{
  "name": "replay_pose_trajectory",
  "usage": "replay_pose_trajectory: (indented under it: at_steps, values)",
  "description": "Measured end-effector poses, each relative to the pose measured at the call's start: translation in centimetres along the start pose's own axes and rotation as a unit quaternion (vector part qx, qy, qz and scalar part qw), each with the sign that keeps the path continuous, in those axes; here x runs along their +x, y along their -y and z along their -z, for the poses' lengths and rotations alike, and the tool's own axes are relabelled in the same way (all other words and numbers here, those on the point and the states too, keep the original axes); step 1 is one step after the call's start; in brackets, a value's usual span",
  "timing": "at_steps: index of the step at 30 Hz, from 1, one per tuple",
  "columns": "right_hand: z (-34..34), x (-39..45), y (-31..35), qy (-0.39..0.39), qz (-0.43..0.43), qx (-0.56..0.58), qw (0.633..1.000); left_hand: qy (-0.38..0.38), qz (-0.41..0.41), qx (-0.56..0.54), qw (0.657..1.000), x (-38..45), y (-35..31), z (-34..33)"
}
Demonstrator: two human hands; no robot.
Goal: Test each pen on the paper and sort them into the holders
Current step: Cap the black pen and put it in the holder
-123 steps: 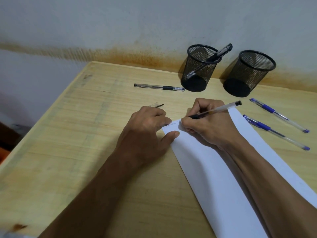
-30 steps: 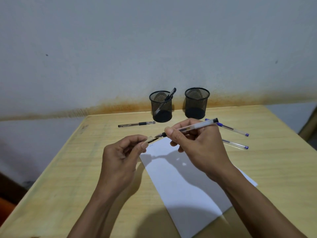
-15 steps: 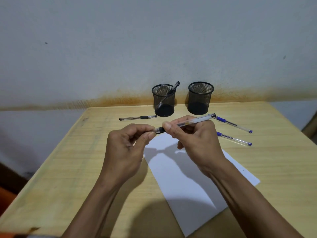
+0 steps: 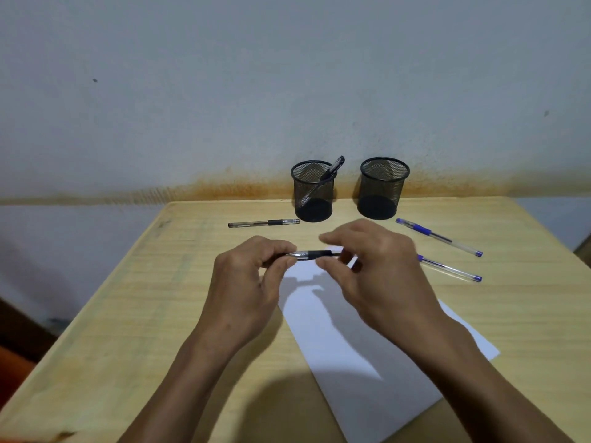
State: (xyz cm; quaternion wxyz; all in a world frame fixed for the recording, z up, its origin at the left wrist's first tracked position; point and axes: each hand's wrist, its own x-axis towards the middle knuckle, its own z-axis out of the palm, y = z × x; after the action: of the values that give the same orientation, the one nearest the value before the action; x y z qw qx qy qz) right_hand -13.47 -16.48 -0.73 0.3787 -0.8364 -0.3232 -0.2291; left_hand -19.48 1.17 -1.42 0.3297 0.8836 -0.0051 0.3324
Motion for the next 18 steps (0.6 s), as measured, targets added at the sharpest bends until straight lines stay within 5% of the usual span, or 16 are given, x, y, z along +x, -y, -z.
replay_pose_trajectory:
  at_steps: [8, 18]
  values:
    - [-2.1, 0.5, -2.1, 0.031, 0.106, -0.074, 0.991, 0.005, 0.036, -0.061, 0.997, 1.1, -0.6, -1.0]
    - [0.6, 7.5, -5.0, -0.18, -0.081, 0.122, 0.973, -0.016, 0.124, -0.054, 0.991, 7.8, 2.3, -3.7]
